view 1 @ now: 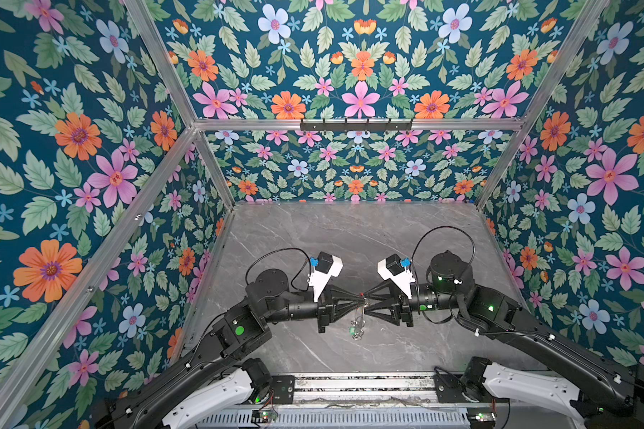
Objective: Remove the keys from the keyring
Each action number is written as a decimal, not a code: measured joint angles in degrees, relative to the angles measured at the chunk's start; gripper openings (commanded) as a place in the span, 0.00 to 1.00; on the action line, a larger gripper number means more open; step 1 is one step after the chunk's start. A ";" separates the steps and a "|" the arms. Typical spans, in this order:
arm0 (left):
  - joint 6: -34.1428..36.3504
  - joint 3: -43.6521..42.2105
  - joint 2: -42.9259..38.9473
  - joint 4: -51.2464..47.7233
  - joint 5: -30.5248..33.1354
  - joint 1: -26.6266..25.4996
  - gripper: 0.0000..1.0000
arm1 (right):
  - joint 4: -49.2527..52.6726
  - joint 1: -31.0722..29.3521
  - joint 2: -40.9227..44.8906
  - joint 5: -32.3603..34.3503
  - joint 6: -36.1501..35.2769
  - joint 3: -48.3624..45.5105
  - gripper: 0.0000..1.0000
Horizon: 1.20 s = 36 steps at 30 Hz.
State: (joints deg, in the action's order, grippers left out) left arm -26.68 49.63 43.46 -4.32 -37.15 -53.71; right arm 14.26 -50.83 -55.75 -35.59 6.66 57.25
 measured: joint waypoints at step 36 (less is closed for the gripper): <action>-0.39 -1.07 -1.70 1.70 0.96 0.00 0.00 | 1.86 -0.61 0.33 -0.15 -0.66 0.63 0.20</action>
State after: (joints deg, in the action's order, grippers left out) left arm -27.07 48.56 41.76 -2.61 -36.18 -53.71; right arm 16.12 -51.44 -55.42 -35.75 6.00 57.89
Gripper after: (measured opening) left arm 0.050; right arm 0.168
